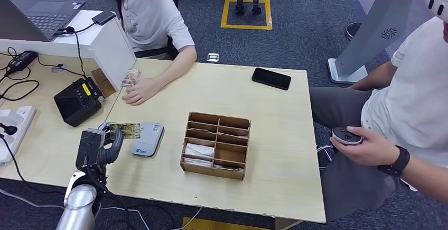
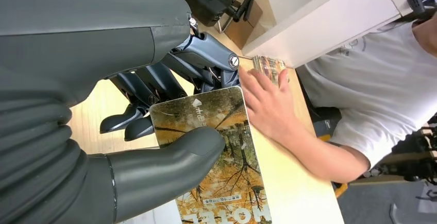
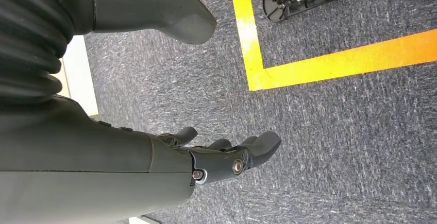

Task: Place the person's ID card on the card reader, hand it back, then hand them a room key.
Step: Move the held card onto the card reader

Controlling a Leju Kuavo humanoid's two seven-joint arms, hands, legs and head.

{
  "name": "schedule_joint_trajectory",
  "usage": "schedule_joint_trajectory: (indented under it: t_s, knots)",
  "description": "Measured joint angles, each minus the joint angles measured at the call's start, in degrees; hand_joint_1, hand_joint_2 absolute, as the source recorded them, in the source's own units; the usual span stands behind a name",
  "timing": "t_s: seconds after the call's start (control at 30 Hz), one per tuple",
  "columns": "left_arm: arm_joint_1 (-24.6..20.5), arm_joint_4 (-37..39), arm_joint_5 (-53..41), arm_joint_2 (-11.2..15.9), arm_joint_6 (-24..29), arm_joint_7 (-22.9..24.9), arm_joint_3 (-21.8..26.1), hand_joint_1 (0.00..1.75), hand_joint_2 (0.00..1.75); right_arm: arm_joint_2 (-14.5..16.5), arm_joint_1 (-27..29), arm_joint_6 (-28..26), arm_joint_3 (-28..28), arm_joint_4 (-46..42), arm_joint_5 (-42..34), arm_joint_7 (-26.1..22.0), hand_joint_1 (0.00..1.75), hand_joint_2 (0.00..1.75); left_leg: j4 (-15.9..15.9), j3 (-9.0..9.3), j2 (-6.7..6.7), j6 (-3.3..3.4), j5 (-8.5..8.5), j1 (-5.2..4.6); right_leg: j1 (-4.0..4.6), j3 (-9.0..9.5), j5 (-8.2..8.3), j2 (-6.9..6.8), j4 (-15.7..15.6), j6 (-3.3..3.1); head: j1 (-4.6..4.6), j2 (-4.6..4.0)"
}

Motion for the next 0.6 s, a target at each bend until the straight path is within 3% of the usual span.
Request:
schedule_joint_trajectory:
  t_s: [0.4, 0.6]
  knots:
    - [-6.82, 13.97, -9.79, -5.86, 13.54, -1.47, -5.25, 1.75, 1.75, 0.34, -0.31, 0.79, -0.03, 0.02, 2.27, 0.28, 0.00, 1.75, 0.04, 0.00, -0.03, 0.00, 0.01, -0.02, -0.01, 0.03, 0.03, -0.03, 0.00, 0.03, -0.01, 0.00]
    - [-9.92, 19.41, -10.39, -7.46, 15.15, -1.99, -5.28, 1.75, 1.75, 0.35, -0.39, 0.81, -0.03, 0.02, 2.79, 0.26, 0.00, 1.75, 0.03, 0.01, 0.00, 0.00, 0.01, -0.01, -0.01, 0.03, 0.04, 0.02, 0.00, 0.02, -0.01, 0.00]
